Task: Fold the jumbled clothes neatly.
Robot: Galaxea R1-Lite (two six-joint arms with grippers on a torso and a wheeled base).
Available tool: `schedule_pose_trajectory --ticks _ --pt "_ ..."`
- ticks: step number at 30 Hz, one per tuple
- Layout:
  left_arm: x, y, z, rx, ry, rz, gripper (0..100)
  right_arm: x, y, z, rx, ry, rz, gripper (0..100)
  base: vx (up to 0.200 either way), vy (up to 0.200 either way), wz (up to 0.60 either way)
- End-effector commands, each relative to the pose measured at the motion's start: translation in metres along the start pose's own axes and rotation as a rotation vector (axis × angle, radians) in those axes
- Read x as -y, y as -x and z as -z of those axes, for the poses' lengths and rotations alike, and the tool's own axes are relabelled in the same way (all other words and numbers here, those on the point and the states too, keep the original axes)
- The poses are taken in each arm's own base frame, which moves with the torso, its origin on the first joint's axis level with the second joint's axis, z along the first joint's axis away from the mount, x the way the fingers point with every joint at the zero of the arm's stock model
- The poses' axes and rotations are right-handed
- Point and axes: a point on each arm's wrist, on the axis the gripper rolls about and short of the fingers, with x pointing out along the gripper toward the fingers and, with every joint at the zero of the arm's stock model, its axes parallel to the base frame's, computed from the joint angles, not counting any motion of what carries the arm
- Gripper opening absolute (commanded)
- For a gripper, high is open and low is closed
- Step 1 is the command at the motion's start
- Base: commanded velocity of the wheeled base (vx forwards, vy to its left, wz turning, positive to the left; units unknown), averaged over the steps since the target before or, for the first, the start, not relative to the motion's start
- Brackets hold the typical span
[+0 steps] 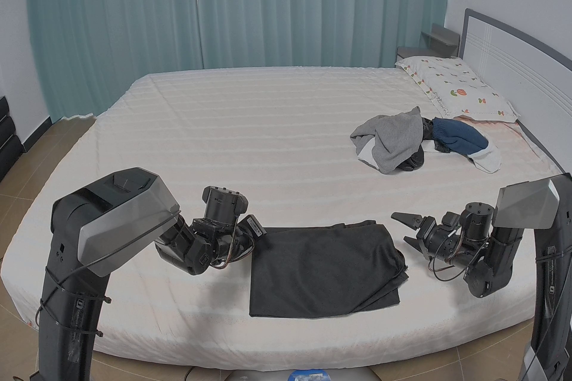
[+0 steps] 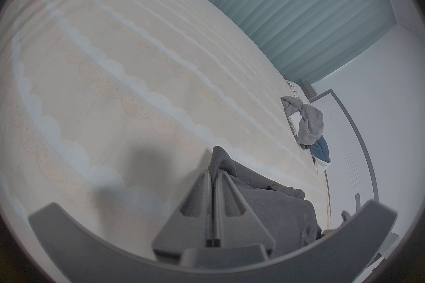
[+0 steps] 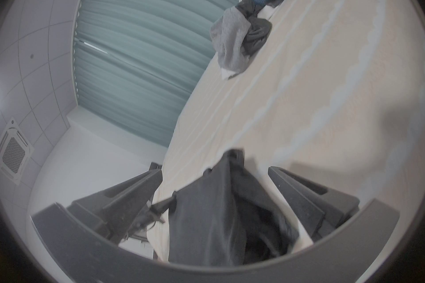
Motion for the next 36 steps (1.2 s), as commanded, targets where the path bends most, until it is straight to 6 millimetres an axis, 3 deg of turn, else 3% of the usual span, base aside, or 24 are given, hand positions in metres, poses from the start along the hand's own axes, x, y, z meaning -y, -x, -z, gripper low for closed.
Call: schedule_pose_trajectory --ticks 1,5,12,21,22,36 --pt "-0.002 0.000 -0.002 0.004 0.003 -0.004 0 -0.032 0.032 0.013 -0.080 0.059 -0.052 100 0.000 0.000 0.00" --pt "-0.008 0.001 -0.012 0.024 0.021 -0.015 0 -0.026 0.036 0.023 -0.119 0.133 -0.026 100 0.000 0.000 0.00" --pt "-0.010 0.001 -0.013 0.025 0.023 -0.018 0 -0.018 0.040 0.044 -0.199 0.246 0.003 100 0.000 0.000 0.00" --pt "-0.010 0.000 -0.012 0.023 0.021 -0.018 0 -0.013 0.031 0.056 -0.239 0.320 0.004 100 0.000 0.000 0.00" --pt "-0.010 0.000 -0.012 0.023 0.021 -0.018 0 -0.013 0.031 0.057 -0.240 0.322 0.002 0 0.000 0.000 0.00" --pt "-0.009 0.001 -0.012 0.024 0.022 -0.017 0 -0.011 0.039 0.054 -0.234 0.323 0.024 0 0.000 0.000 0.00"
